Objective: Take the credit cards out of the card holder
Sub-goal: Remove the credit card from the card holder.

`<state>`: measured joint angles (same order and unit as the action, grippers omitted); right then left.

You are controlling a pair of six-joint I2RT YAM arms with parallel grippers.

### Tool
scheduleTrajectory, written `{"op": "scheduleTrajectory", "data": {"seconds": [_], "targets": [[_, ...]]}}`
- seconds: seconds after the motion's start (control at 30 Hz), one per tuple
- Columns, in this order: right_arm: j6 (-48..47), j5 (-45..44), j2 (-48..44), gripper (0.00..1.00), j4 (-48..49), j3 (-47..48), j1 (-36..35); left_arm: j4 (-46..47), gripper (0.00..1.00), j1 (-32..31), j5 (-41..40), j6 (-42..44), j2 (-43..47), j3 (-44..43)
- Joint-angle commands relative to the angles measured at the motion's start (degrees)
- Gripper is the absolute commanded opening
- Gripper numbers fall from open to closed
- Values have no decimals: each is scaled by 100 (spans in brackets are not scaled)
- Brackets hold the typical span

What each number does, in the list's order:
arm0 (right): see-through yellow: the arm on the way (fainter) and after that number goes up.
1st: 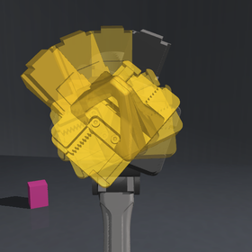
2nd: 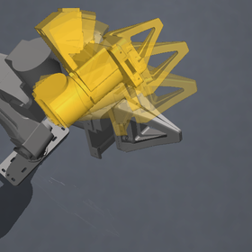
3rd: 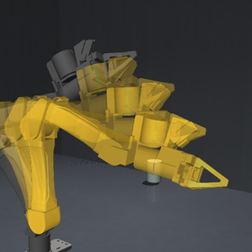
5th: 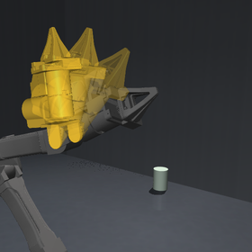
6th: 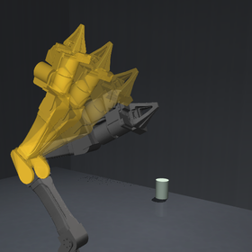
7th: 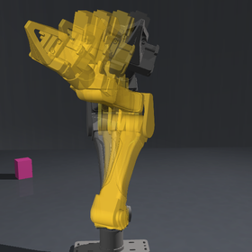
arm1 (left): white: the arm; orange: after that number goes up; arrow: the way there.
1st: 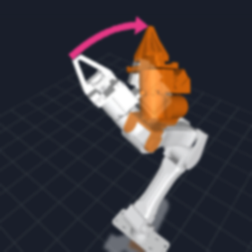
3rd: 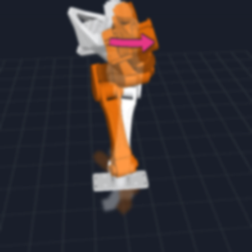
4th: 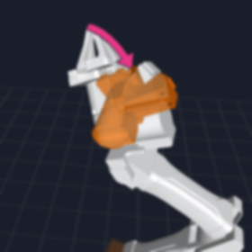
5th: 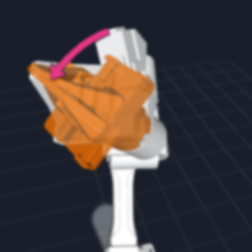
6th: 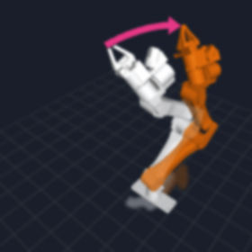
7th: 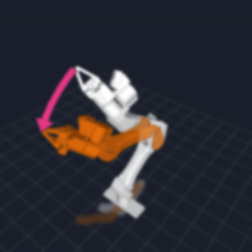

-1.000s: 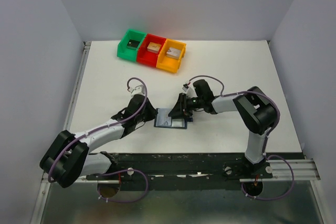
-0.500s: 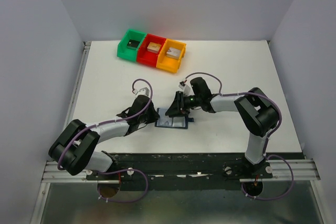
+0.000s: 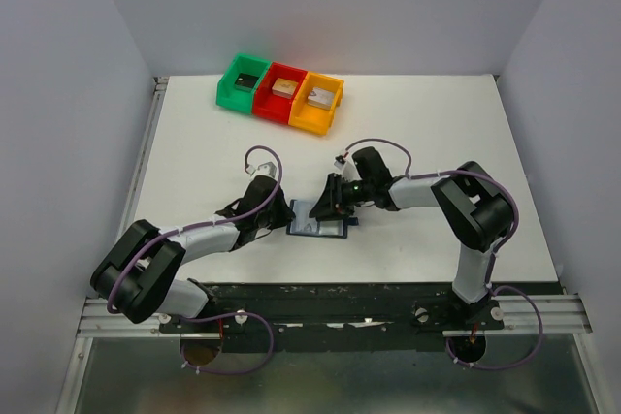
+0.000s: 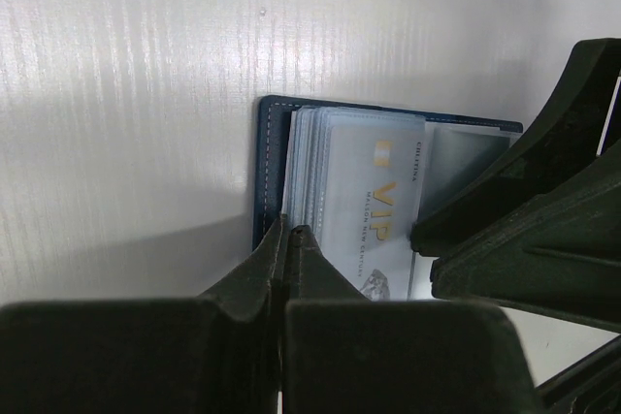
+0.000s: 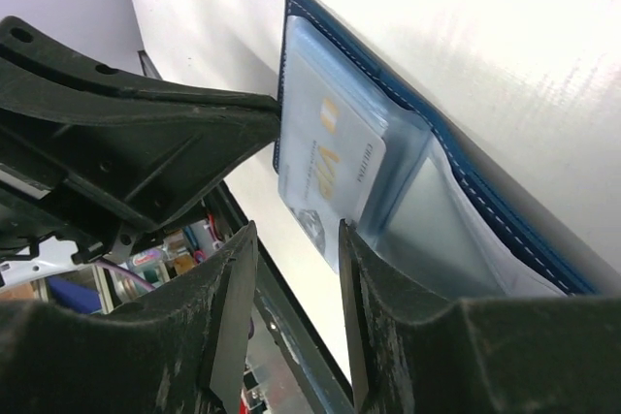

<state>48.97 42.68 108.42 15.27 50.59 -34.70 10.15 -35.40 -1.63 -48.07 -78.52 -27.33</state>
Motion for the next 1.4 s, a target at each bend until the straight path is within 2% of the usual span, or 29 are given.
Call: {"op": "scheduleTrajectory", "data": {"seconds": [0.0,1.1,1.37], "targets": [[-212,-242,-84,48,-261,-102,60,-84,0,-29,5,-18,21,-62],[-441,-523,-260,57,-709,-31,68,-40,0,-29,22,-53,39,-27],[7,-207,-207,55,221,-242,68,13,0,-37,119,-35,-40,-53]]}}
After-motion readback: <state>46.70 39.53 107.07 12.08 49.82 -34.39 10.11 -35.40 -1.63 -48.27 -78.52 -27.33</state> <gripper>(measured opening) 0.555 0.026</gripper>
